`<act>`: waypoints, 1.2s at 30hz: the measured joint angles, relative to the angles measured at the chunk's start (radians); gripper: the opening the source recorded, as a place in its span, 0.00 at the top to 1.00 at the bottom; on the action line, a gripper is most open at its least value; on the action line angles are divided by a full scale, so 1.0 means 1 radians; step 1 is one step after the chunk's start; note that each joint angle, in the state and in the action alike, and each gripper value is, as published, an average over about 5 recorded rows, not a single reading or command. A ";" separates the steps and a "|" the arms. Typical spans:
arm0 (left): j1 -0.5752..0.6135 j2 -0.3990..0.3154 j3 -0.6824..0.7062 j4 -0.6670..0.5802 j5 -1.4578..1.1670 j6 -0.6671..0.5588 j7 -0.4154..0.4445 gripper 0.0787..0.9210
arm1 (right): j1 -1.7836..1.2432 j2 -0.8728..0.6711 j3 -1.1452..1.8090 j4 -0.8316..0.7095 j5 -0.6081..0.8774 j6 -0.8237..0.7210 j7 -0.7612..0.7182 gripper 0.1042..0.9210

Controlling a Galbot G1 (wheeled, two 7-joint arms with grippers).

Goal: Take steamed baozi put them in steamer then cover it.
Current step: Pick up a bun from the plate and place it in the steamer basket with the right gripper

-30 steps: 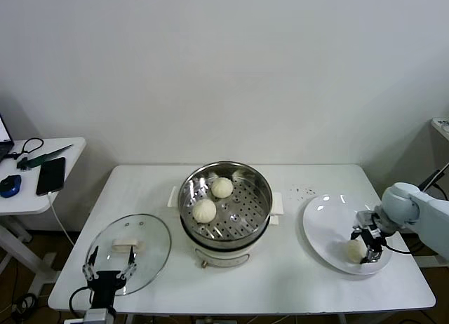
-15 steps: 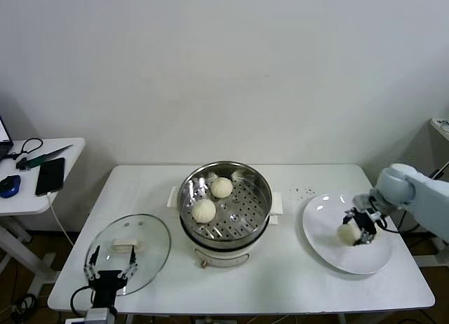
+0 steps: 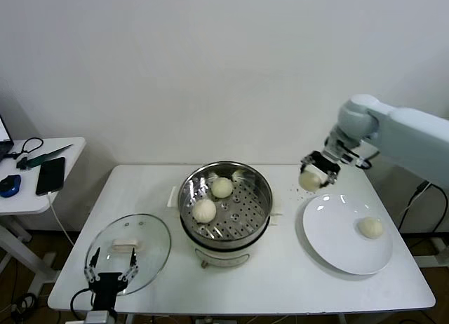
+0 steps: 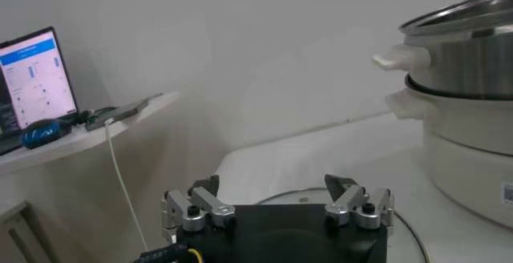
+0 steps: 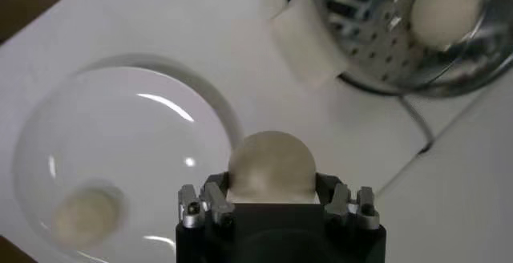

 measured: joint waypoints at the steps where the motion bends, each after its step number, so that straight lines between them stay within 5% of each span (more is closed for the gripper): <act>1: 0.001 0.000 0.000 0.000 0.000 0.000 0.000 0.12 | 0.010 0.021 -0.003 0.006 0.000 0.012 -0.001 0.28; 19: 0.017 0.003 -0.003 0.009 -0.016 -0.015 0.004 0.12 | -0.033 0.328 -0.048 0.064 -0.084 0.138 0.012 0.27; 36: 0.005 0.006 -0.009 0.021 -0.033 -0.016 0.005 0.12 | -0.108 0.418 -0.084 0.069 -0.124 0.171 0.023 0.25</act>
